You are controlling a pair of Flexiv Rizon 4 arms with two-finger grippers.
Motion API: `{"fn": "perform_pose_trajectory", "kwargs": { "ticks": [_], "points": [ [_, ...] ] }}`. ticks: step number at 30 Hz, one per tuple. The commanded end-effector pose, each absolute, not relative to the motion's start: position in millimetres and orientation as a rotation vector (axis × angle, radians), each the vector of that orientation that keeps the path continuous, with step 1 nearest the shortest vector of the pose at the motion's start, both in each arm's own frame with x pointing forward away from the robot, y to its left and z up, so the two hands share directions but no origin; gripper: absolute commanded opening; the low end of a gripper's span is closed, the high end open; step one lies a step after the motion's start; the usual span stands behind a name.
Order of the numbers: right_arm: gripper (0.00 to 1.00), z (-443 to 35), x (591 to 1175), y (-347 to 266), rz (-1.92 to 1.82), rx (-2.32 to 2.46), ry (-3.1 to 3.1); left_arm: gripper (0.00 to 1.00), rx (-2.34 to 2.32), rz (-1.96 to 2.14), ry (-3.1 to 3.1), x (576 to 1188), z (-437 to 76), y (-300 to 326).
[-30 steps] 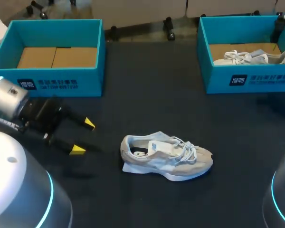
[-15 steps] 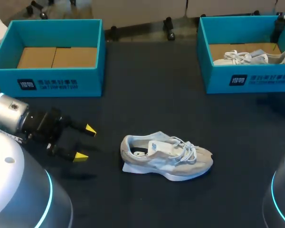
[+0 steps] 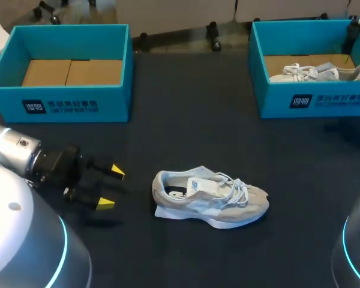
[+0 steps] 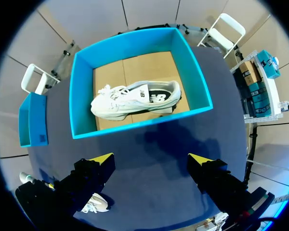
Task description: Take the shoe out of the shoebox, open the shoe tongue, remove and reinsert the insole, then place the shoe into the shoebox
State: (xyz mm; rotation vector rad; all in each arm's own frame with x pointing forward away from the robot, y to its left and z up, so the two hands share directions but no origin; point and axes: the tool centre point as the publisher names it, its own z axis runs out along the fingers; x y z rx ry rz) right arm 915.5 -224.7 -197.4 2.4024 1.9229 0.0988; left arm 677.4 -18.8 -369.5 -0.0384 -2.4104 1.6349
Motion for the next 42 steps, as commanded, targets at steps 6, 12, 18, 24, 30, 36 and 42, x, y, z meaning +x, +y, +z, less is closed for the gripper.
{"fn": "perform_pose_trajectory", "kwargs": {
  "ticks": [6, 12, 18, 24, 30, 36, 42],
  "points": [
    [1.00, -197.5, 914.7, -224.3, 0.100, 2.403, 1.920, 1.00, 0.021, 1.767, -2.339, 679.8, -394.4, -33.2],
    [1.00, -197.5, 914.7, -224.3, 0.100, 2.403, 1.920, 1.00, -0.003, 1.827, -2.305, 684.0, -399.8, -46.0],
    [1.00, -197.5, 914.7, -224.3, 0.100, 2.403, 1.920, 1.00, -0.002, 1.836, -2.300, 687.7, -404.6, -57.1],
    [1.00, -197.5, 914.7, -224.3, 0.100, 2.403, 1.920, 1.00, 0.001, 1.845, -2.293, 691.8, -404.1, -63.8],
    [1.00, -197.5, 914.7, -224.3, 0.100, 2.403, 1.920, 1.00, -0.014, 1.845, -2.294, 694.5, -402.6, -69.7],
    [1.00, -197.5, 914.7, -224.3, 0.100, 2.403, 1.920, 1.00, -0.017, 1.837, -2.301, 695.2, -403.5, -78.6],
    [1.00, -197.5, 914.7, -224.3, 0.100, 2.403, 1.920, 1.00, 0.001, 1.845, -2.311, 693.8, -406.2, -86.4]
  ]
}}
